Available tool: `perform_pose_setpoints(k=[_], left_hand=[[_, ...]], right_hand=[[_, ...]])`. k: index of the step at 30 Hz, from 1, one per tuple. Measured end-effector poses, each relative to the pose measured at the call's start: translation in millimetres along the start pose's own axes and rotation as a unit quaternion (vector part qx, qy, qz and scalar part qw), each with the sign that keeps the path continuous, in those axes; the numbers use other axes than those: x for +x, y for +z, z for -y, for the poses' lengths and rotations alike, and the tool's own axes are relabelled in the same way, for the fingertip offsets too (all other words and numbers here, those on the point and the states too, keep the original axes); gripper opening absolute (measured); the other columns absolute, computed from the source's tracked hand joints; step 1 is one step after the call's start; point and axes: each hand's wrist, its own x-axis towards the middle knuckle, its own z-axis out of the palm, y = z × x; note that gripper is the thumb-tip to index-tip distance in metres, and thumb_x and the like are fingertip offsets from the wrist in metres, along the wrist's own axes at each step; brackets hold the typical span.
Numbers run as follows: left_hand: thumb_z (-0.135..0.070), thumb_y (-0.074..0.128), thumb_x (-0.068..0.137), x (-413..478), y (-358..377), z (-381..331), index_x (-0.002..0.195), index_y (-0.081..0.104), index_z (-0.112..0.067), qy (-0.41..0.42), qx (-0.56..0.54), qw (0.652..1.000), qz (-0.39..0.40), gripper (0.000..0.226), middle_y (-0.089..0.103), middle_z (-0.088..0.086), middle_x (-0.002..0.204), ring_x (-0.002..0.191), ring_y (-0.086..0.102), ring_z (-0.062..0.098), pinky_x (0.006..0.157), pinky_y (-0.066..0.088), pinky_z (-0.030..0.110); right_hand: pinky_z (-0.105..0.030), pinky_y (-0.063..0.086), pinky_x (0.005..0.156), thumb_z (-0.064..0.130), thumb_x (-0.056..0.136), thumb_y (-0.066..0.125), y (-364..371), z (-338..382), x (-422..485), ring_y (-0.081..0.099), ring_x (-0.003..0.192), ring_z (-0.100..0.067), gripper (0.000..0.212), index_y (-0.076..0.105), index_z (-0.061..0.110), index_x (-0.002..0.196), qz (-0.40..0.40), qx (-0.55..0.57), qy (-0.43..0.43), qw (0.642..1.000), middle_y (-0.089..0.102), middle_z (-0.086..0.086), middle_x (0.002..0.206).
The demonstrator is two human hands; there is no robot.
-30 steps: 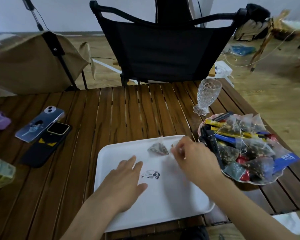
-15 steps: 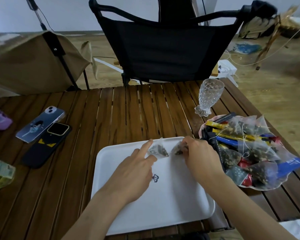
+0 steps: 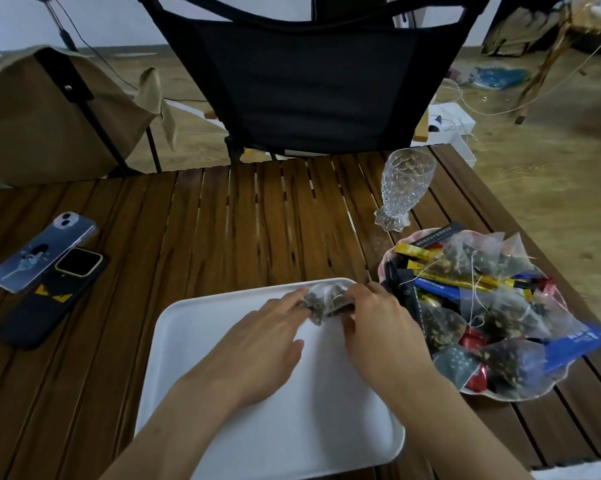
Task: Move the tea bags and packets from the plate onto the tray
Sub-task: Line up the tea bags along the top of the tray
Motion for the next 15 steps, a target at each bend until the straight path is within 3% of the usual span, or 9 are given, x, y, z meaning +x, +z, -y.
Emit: perform_pose_setpoints(k=[4,12,15], left_hand=[[-0.036,0.045,0.104,5,1,2,0.155,0.026,-0.043,0.011,0.006,1.0,0.015,0.055,0.004,-0.023,0.165,0.148,0.024,0.006,0.118,0.031,0.029],[-0.04,0.044,0.104,-1,3,5,0.155,0.024,-0.044,0.01,0.01,1.0,0.011,0.055,-0.014,-0.017,0.166,0.151,0.023,0.011,0.114,0.038,0.03],[-0.038,0.042,0.105,-10,7,7,0.151,0.029,-0.042,0.006,-0.002,1.0,-0.028,0.048,0.0,-0.017,0.164,0.143,0.034,0.007,0.105,0.041,0.021]], right_hand=[[-0.035,0.053,0.084,0.015,0.094,0.056,0,0,-1,0.06,0.112,-0.022,0.04,0.048,0.023,0.133,-0.007,0.033,-0.002,0.999,0.054,0.004,0.126],[-0.03,0.052,0.078,0.016,0.096,0.056,2,1,-18,0.062,0.106,-0.018,0.041,0.039,0.026,0.131,-0.027,0.088,-0.015,0.996,0.054,0.005,0.129],[-0.037,0.055,0.08,0.015,0.096,0.053,-1,1,-22,0.063,0.101,-0.02,0.028,0.042,0.025,0.12,-0.02,0.072,-0.001,0.997,0.056,0.005,0.122]])
